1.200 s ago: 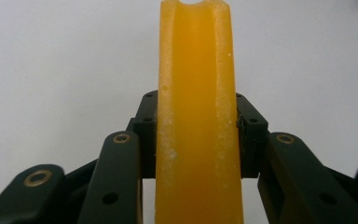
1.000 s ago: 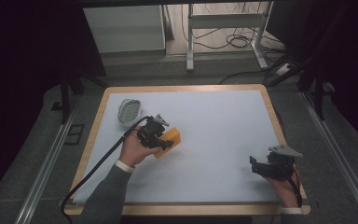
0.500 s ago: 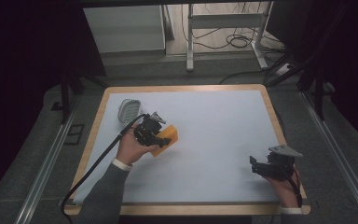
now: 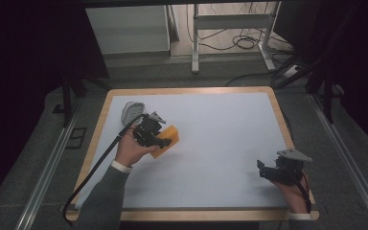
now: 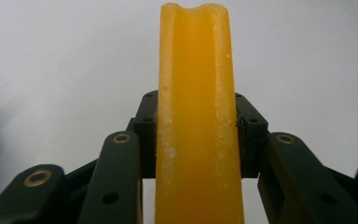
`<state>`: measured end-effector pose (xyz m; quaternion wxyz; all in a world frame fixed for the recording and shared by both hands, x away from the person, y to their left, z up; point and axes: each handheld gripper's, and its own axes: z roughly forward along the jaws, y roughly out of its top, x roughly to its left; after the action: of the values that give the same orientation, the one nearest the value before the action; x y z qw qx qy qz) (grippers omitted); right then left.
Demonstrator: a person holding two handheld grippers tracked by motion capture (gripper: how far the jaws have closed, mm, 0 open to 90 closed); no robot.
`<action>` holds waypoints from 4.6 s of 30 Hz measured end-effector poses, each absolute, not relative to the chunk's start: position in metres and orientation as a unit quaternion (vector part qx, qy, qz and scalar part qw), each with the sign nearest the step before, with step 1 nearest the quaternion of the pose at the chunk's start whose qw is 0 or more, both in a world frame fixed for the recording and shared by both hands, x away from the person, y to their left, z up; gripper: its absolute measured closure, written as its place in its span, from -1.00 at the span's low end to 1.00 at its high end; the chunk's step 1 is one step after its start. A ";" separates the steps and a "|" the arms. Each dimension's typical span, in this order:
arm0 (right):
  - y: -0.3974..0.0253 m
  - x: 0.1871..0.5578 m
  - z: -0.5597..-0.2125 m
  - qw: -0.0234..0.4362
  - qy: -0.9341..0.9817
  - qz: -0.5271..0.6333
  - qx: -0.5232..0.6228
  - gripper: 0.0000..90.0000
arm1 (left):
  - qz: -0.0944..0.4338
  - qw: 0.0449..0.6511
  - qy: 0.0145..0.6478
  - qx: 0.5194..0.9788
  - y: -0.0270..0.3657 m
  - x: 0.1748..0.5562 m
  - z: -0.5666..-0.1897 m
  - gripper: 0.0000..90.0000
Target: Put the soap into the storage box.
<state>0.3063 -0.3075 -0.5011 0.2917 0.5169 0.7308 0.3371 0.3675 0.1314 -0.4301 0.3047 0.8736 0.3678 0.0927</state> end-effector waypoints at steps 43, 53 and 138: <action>-0.308 0.306 -0.500 0.294 0.729 0.341 0.515 -0.88 | 0.109 0.313 0.397 0.856 0.160 0.384 -0.413 0.36; -0.308 0.305 -0.499 0.296 0.728 0.341 0.517 -0.88 | 0.106 0.314 0.405 0.852 0.168 0.391 -0.412 0.36; -0.308 0.306 -0.502 0.300 0.725 0.335 0.523 -0.87 | 0.103 0.314 0.525 0.784 0.236 0.470 -0.419 0.36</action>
<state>0.3061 -0.3081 -0.5015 0.3000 0.5225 0.7246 0.3347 0.4702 0.2364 -0.4195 0.3136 0.7842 0.5254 0.1033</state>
